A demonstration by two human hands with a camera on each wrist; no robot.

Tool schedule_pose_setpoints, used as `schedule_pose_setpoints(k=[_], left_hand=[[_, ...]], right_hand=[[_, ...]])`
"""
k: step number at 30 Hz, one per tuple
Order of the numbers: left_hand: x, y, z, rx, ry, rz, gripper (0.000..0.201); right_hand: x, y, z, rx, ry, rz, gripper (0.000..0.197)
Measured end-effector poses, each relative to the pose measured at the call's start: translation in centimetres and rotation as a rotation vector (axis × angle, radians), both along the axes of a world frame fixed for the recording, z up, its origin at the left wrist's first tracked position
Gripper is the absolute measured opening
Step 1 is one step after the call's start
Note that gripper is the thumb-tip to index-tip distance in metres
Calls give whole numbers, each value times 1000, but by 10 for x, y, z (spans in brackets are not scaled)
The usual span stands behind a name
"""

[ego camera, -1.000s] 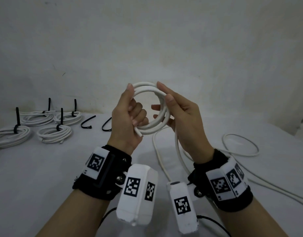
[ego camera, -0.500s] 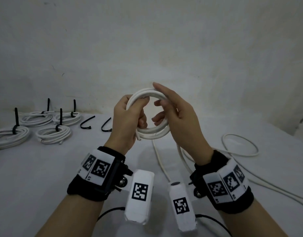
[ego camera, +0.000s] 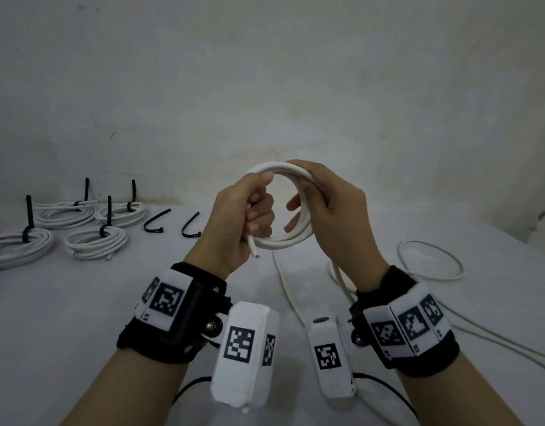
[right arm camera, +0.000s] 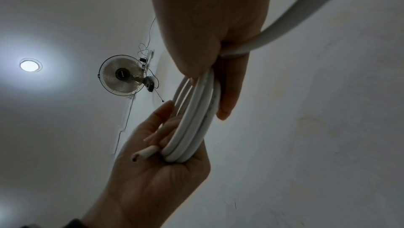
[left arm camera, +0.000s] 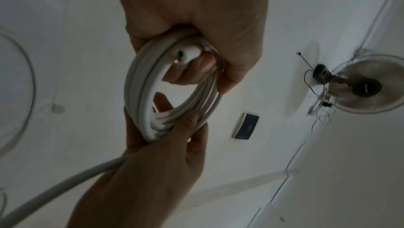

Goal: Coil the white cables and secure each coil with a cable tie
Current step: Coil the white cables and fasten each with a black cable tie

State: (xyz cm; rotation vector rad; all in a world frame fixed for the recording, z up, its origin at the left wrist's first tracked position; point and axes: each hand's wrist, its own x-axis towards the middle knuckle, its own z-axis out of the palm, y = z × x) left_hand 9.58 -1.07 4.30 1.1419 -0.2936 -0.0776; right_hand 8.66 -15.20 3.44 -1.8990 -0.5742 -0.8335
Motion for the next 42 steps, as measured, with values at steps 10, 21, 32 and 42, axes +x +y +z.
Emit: schedule_pose_setpoints(k=[10, 21, 32, 42], left_hand=[[-6, -6, 1, -33, -60, 163, 49], [-7, -12, 1, 5, -116, 210, 48], [15, 5, -22, 409, -175, -294, 97], [-8, -1, -16, 991, -401, -507, 10]], right_hand=[[-7, 9, 3, 212, 244, 174, 36], [-1, 14, 22, 639, 695, 403, 52], [0, 3, 26, 756, 561, 307, 47], [-7, -8, 35, 692, 443, 259, 45]])
